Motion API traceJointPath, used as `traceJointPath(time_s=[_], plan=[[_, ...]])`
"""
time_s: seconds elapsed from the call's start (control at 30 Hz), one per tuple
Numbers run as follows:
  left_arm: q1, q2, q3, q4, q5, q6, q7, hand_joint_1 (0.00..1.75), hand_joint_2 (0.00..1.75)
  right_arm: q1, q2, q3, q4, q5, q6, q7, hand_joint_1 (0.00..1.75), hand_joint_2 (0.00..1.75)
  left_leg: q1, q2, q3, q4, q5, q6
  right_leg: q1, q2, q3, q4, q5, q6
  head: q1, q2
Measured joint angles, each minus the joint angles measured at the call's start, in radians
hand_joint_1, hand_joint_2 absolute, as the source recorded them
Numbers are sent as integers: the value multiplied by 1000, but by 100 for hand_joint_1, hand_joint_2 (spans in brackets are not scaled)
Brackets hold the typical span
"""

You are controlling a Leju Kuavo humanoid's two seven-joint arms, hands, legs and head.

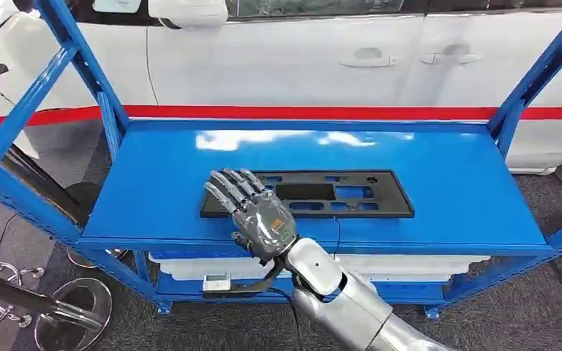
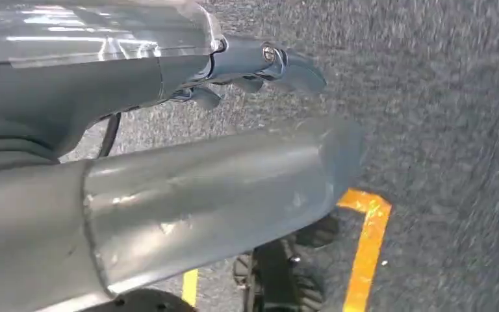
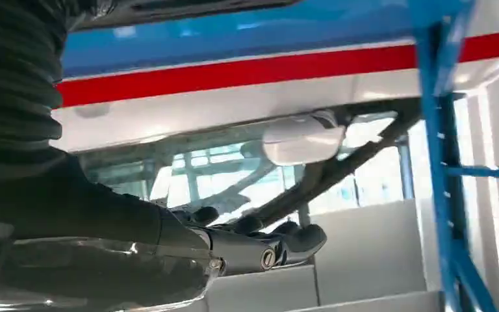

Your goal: Take the parts from the cabinet and place them on the table.

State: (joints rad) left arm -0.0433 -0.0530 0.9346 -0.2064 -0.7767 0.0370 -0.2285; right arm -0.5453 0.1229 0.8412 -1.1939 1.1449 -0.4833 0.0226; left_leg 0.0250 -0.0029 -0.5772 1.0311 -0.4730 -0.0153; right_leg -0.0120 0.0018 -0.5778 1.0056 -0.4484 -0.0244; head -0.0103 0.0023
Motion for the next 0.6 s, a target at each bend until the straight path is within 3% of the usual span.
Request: traceJointPath(time_s=[0.03, 0.1, 0.13, 0.17, 0.2, 0.27, 0.3, 0.33, 0.47, 0.53, 0.6], plan=[[-2, 0, 0, 0, -3, -1, 0, 0, 0, -18, 14, 2, 30, 26, -2, 13, 0, 175, 0, 0, -24, 52, -34, 0, 1, -1, 1, -1, 0, -9, -1, 0], [-2, 3, 0, 0, -8, -2, 0, 0, 0, -39, 29, 5, 82, 53, -3, 27, 0, 175, -1, 0, -105, 215, -109, -5, 6, -2, 0, -1, -2, -13, 0, 0], [-1, 3, 0, 0, -9, -2, 0, 0, 0, -42, 34, 6, 103, 56, -3, 29, 0, 175, -1, 0, -138, 277, -125, -7, 9, -4, 0, 0, -3, -15, -1, 0], [0, 4, 0, 0, -9, -2, 0, 0, 0, -44, 38, 7, 119, 59, -3, 30, 0, 175, -1, 0, -148, 290, -115, -7, 10, -3, 0, 2, -4, -15, 0, 0], [1, 5, 0, 0, -9, -2, 0, 0, 0, -45, 40, 8, 132, 61, -3, 31, 0, 175, -1, 0, -136, 260, -85, -6, 10, -3, 1, 4, -6, -15, -1, 0], [0, 6, 0, 0, -11, -3, 0, 0, 0, -54, 49, 8, 149, 69, -3, 36, 0, 175, 0, 1, -62, 97, 10, -3, 9, -1, 2, 17, -15, -11, 0, 0], [-1, 6, 0, 0, -12, -3, -2, 0, 0, -61, 55, 9, 160, 79, -3, 41, 0, 175, 0, 1, -32, 22, 32, 1, 9, -1, -1, 26, -23, -6, -1, 0], [-3, 7, -1, 0, -14, -5, -2, 0, 0, -69, 58, 10, 174, 88, -3, 45, 0, 175, -7, 0, -18, 7, 16, 3, 18, 1, -9, 37, -27, 1, 0, 0], [-2, 7, -1, 0, -21, -6, -3, 0, 0, -82, 75, 16, 227, 115, -3, 48, 0, 175, -1, -3, -25, 4, 20, 26, 19, 3, -11, 35, -27, 15, 0, 0], [-5, 6, -2, 0, -26, -6, -3, 0, 0, -89, 82, 20, 250, 127, -2, 48, 0, 175, 2, -2, -22, 0, 22, 37, 14, 2, -33, 89, -67, 28, 0, 0], [-6, 6, -3, 0, -29, -8, -3, 0, 0, -93, 82, 29, 275, 138, 1, 53, 0, 175, 0, -2, -22, 0, 22, 41, 8, 1, -105, 235, -136, 37, 0, 0]])
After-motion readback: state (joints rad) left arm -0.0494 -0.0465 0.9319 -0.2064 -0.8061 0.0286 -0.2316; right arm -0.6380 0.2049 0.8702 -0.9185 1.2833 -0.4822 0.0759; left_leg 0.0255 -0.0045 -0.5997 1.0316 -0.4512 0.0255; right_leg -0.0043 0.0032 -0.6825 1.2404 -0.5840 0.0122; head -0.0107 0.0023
